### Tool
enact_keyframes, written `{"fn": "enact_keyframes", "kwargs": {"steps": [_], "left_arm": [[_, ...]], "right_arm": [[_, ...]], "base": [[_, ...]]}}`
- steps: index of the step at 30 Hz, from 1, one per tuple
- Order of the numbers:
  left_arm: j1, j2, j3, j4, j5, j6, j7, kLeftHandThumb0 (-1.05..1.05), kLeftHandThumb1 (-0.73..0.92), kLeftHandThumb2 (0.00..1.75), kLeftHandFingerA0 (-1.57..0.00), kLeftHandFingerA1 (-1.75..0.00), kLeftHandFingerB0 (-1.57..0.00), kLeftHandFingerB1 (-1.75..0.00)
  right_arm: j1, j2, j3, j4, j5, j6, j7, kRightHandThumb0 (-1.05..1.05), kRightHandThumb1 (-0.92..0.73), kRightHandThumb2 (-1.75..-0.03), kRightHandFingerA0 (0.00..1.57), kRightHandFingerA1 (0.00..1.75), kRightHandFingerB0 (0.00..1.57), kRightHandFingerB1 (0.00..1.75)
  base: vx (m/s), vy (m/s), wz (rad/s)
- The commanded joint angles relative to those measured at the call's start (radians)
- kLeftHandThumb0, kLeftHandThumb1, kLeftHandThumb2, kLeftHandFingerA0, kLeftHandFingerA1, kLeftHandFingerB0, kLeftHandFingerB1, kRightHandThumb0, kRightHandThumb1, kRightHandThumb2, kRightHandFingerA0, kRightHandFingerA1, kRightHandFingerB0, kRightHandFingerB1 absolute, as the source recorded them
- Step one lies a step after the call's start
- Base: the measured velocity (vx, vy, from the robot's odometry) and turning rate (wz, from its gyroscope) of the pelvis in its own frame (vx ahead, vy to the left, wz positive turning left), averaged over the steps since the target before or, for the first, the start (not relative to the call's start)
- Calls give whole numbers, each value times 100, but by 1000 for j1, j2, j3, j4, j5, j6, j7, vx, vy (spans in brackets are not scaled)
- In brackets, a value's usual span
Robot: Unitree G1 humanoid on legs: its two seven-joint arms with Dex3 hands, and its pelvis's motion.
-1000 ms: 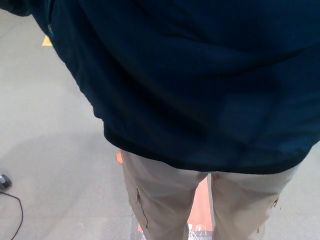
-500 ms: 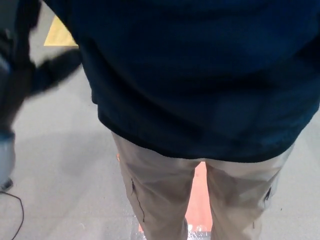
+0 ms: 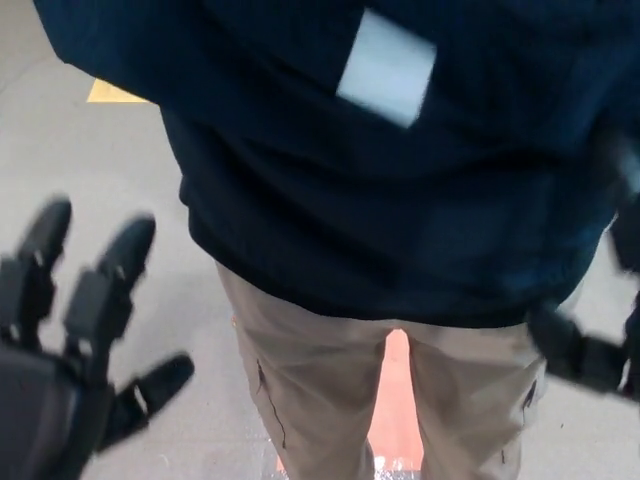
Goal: A person hands a coat to the robot and the robot grabs it with both hands and holds it while the person wears the coat.
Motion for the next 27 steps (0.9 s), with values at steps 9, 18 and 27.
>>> {"fn": "enact_keyframes", "kwargs": {"steps": [9, 18, 27], "left_arm": [[-39, 42, -158, 472, 132, 43, 252, -65, 83, 65, -20, -34, -21, -28], [-115, 41, -219, 624, 106, 131, 180, -67, 84, 66, -23, -33, -22, -28], [-94, 53, -225, 650, 67, 177, 130, -66, 84, 66, -29, -34, -26, -30]], "right_arm": [[86, -40, 114, 311, -102, -48, -38, -65, -86, -66, 10, 30, 10, 20], [90, -60, 129, 372, -80, 65, 91, -69, -70, -104, 3, 38, 2, 28], [115, -60, 162, 357, -66, 161, 216, -78, -74, -104, 6, 36, 6, 24]], "base": [[0, 0, 0], [0, 0, 0], [0, 0, 0]]}}
